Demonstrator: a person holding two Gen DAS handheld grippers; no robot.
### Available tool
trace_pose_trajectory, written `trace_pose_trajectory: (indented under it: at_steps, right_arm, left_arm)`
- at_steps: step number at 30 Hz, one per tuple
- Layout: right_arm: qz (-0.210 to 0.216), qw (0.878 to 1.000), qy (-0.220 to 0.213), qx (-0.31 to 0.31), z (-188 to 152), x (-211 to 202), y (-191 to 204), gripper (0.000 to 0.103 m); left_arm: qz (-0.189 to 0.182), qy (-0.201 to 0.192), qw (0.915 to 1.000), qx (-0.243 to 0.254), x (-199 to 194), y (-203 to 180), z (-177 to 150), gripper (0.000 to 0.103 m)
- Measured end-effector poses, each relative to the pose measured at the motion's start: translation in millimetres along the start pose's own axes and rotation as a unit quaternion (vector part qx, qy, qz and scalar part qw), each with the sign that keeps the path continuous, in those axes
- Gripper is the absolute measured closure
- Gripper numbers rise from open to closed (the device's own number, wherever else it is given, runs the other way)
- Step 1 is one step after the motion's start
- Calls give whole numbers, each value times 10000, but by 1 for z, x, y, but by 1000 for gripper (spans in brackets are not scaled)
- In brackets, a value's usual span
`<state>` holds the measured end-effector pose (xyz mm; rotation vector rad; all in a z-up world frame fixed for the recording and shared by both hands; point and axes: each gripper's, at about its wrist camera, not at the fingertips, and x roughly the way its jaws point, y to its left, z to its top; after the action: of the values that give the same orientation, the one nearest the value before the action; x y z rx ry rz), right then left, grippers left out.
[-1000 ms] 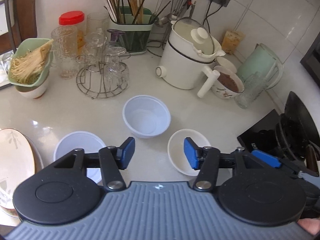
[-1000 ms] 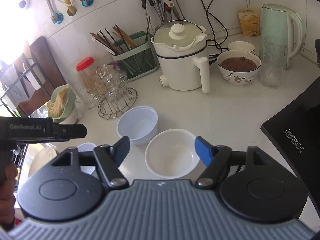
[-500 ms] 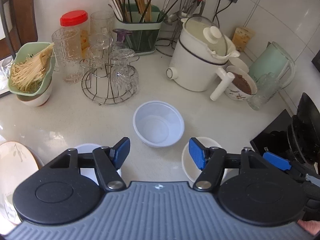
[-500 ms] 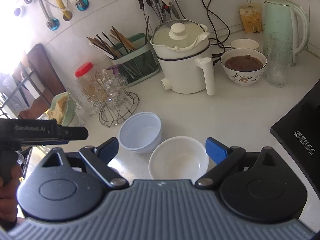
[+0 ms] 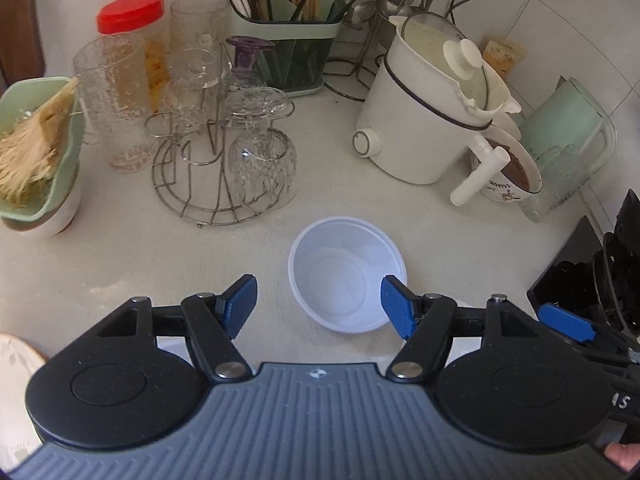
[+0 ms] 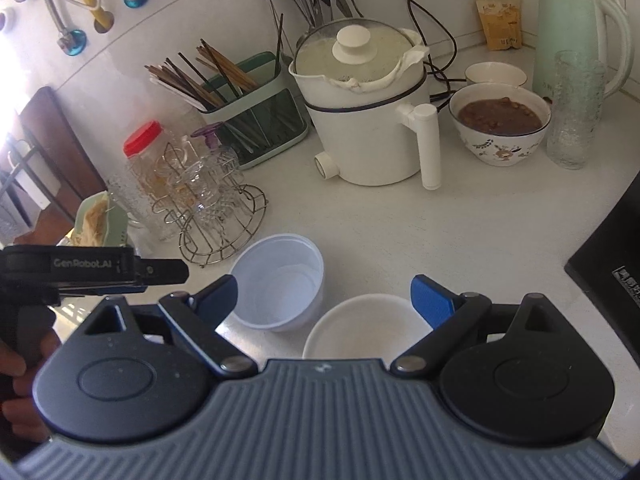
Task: Organize plates and bowls
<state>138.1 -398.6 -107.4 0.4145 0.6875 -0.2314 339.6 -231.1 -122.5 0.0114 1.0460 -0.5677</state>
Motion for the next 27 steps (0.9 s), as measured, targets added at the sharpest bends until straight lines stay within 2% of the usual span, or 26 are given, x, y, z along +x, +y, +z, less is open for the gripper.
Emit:
trace_pose_trajectory:
  at_steps: [4, 6, 8, 10, 16, 18, 21, 27]
  right_arm:
    - [-46, 10000, 84, 11, 5, 17, 5, 9]
    - [-49, 9999, 96, -16, 8, 26, 8, 14]
    - [-72, 9999, 120, -41, 9, 37, 12, 27]
    - [-85, 9997, 221, 18, 11, 49, 13, 31]
    - [-122, 9995, 275, 110, 10, 80, 19, 34]
    - [-158, 9992, 344, 139, 8, 90, 21, 38]
    - [-243, 9982, 490, 231, 5, 102, 20, 43]
    - [-358, 9961, 699, 413, -3, 118, 15, 62]
  left_arm:
    - [-148, 156, 9998, -24, 18, 13, 8, 30]
    - [-224, 263, 9994, -62, 29, 20, 12, 31]
    - [-253, 370, 9990, -22, 42, 24, 14, 31]
    - [-252, 478, 9985, 5, 53, 27, 16, 33]
    - [-249, 658, 9971, 276, 74, 28, 17, 43]
    - [-265, 710, 9965, 358, 79, 28, 17, 43]
    - [-247, 836, 9955, 375, 89, 27, 20, 51]
    - [-268, 954, 9947, 290, 101, 28, 24, 65]
